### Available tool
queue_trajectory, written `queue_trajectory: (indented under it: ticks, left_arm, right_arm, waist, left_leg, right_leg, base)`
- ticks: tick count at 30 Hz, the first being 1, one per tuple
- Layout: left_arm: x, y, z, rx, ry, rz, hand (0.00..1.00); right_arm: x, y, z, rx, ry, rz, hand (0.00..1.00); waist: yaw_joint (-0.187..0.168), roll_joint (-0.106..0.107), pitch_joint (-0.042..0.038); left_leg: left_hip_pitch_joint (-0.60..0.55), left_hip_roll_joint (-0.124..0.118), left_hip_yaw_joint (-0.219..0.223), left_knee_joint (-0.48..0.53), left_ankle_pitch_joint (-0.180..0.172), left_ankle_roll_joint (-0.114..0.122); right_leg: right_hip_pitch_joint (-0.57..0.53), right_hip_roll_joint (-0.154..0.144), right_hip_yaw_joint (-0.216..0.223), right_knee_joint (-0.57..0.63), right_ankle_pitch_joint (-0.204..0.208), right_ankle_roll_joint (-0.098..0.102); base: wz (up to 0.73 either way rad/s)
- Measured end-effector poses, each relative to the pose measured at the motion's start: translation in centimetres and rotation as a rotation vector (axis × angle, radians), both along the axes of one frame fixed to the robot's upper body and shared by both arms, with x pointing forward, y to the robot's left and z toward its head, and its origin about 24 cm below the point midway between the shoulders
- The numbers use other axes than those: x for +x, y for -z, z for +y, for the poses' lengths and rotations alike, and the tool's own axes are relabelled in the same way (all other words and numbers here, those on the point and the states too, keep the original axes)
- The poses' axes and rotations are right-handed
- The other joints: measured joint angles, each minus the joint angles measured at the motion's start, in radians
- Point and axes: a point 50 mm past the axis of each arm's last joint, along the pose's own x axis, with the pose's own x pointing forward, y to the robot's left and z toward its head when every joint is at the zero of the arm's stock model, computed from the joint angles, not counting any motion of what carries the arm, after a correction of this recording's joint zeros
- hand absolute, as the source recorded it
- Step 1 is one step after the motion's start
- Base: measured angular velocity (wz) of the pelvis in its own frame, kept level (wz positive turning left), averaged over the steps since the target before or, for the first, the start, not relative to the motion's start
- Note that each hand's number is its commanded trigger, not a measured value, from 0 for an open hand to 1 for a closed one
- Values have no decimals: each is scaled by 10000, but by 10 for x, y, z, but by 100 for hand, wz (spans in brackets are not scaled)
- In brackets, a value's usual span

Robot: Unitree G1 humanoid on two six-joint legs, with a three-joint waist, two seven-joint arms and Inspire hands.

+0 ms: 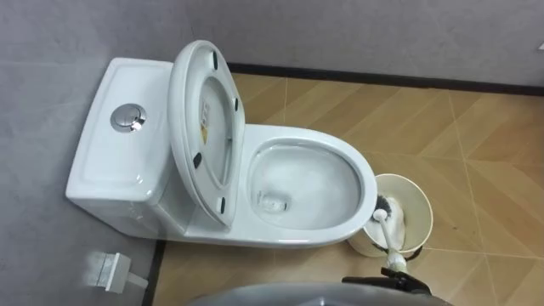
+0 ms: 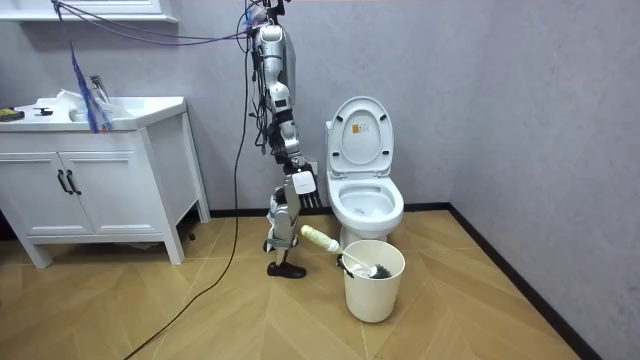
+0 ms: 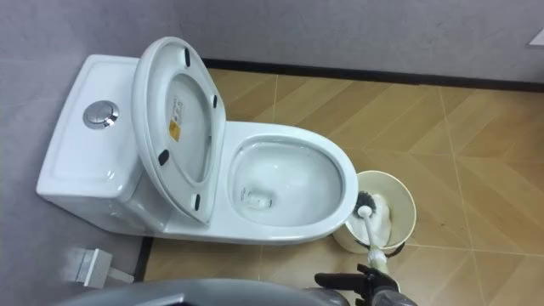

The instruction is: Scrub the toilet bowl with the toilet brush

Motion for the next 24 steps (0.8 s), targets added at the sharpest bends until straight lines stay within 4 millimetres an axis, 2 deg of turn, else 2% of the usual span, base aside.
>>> queue_trajectory:
  ticks: [8,16,24]
  left_arm:
    - [10,-1,1,258,515,-409,0]
    - [27,-3,2,548,809,-1770,0]
    - [35,-5,1,821,943,-2712,0]
  right_arm:
    - [1,0,-1,-120,-154,-173,0]
    - [21,-5,2,-1438,-2434,-1062,0]
    - [23,-8,-1,-2430,-3164,-1380,0]
  waist:
    - [-21,-2,3]
    - [-15,6,-27]
    - [-8,-6,-43]
  left_leg:
    - [-9,27,-23,-55,-1,1]
    - [-128,10,-19,-75,-4,6]
    - [-186,5,1,-74,-4,6]
  right_leg:
    - [-39,38,7,11,2,-3]
    - [-189,59,56,55,5,-9]
    - [-216,60,95,61,8,-12]
  base:
    - [0]
    - [-1]
    - [0]
